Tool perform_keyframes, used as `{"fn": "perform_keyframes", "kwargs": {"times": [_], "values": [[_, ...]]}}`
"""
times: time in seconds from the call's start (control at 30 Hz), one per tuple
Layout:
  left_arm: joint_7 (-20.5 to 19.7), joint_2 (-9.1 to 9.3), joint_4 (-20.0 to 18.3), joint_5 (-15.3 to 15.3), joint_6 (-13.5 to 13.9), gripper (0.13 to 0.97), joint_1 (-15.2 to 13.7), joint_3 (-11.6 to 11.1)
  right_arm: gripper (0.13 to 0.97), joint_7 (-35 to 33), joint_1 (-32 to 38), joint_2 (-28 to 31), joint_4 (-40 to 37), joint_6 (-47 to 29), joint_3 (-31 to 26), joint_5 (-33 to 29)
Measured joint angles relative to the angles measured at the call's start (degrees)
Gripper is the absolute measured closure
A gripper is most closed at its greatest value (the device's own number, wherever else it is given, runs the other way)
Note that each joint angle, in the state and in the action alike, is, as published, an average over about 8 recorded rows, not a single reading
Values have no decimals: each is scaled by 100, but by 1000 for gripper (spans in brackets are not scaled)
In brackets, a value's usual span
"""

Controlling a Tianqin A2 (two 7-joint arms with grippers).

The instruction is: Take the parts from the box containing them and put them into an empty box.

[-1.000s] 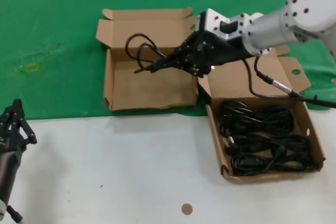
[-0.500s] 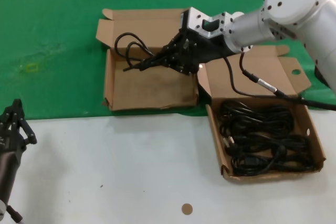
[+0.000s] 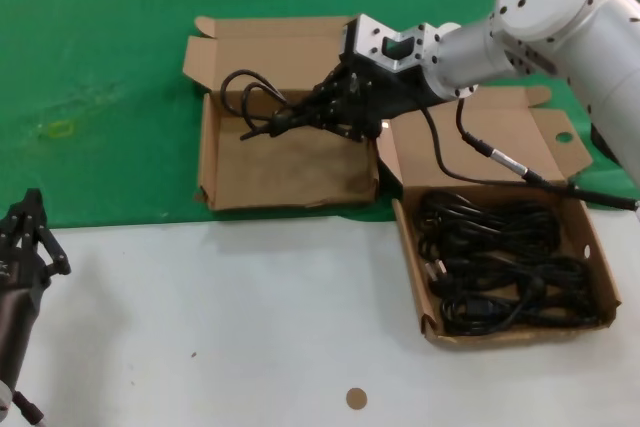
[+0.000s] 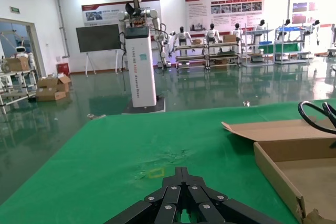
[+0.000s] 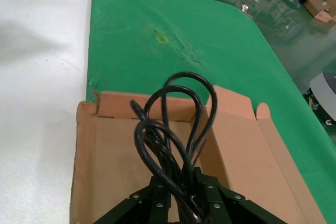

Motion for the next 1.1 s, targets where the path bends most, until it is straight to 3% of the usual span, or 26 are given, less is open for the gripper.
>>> {"fn": "perform_keyframes", "kwargs": {"times": [0.23, 0.53, 0.83, 1.1], "values": [[0, 0, 0, 0, 0, 953, 0, 0, 867, -193, 97, -86, -292, 86, 37, 46], [0, 0, 0, 0, 0, 953, 0, 0, 764, -271, 102, -100, -334, 142, 79, 95], [0, 0, 0, 0, 0, 949, 0, 0, 583, -177, 11, -23, -137, 140, 91, 99], [0, 0, 0, 0, 0, 932, 0, 0, 369, -155, -349, 9, 173, 392, 244, 241]]}}
